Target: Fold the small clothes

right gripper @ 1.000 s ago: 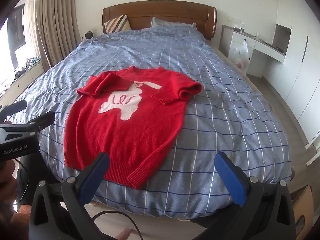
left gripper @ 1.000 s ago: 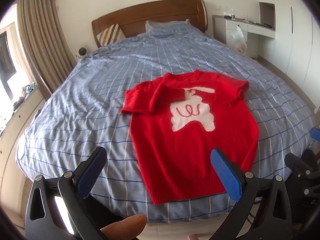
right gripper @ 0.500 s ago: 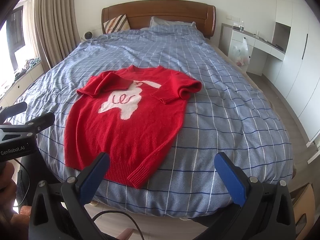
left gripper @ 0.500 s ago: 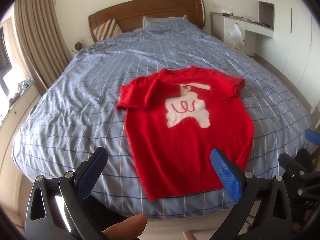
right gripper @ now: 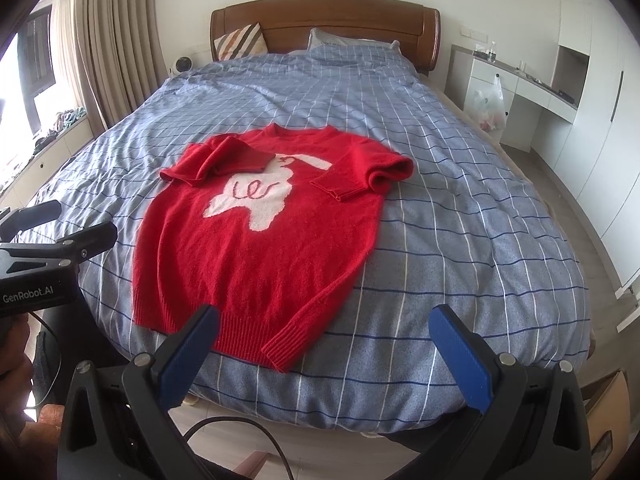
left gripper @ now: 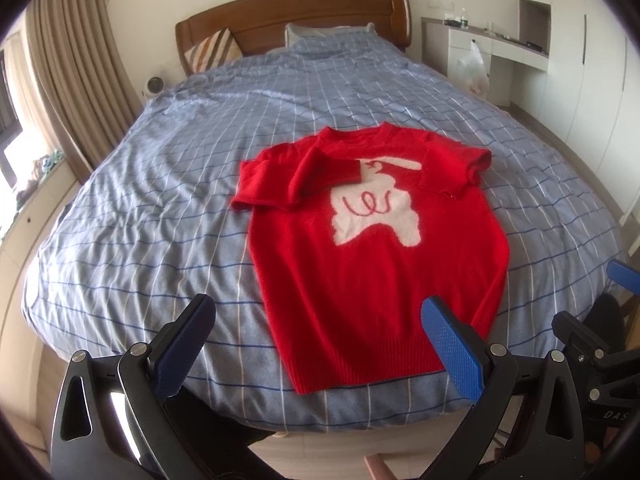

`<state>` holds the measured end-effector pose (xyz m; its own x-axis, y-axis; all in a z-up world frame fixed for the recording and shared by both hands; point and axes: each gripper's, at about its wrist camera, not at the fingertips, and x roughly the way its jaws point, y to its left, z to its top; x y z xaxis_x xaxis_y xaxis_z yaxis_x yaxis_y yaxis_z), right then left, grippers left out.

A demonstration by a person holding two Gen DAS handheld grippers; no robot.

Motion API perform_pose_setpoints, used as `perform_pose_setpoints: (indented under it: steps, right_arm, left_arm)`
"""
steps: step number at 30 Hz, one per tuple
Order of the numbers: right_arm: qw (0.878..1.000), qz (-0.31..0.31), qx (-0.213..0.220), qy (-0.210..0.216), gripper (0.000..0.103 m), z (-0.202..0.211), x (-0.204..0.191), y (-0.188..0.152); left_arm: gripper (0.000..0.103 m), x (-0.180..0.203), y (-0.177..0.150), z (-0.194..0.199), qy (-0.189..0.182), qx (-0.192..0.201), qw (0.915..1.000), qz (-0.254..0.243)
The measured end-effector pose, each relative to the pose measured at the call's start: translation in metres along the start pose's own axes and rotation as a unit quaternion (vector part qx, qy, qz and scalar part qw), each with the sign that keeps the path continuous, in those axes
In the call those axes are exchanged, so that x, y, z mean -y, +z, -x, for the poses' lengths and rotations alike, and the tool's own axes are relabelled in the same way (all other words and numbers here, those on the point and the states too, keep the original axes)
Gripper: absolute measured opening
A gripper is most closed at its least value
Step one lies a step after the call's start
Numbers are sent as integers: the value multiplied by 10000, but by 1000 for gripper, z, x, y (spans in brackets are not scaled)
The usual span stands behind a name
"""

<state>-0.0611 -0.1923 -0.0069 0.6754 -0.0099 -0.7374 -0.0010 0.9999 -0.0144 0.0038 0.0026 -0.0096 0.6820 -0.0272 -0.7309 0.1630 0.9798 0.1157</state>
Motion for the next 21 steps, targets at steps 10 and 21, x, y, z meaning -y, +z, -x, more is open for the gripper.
perform_pose_setpoints:
  steps: [10,21]
  right_arm:
    - [10000,25,-14,-8,103,-2,0,1]
    - [10000,48,-9,-19,103,-1,-1,1]
  left_arm:
    - [103,-4,2,2,-1,3,10000,43]
    - [103,-4,1,2,1,1,10000,42]
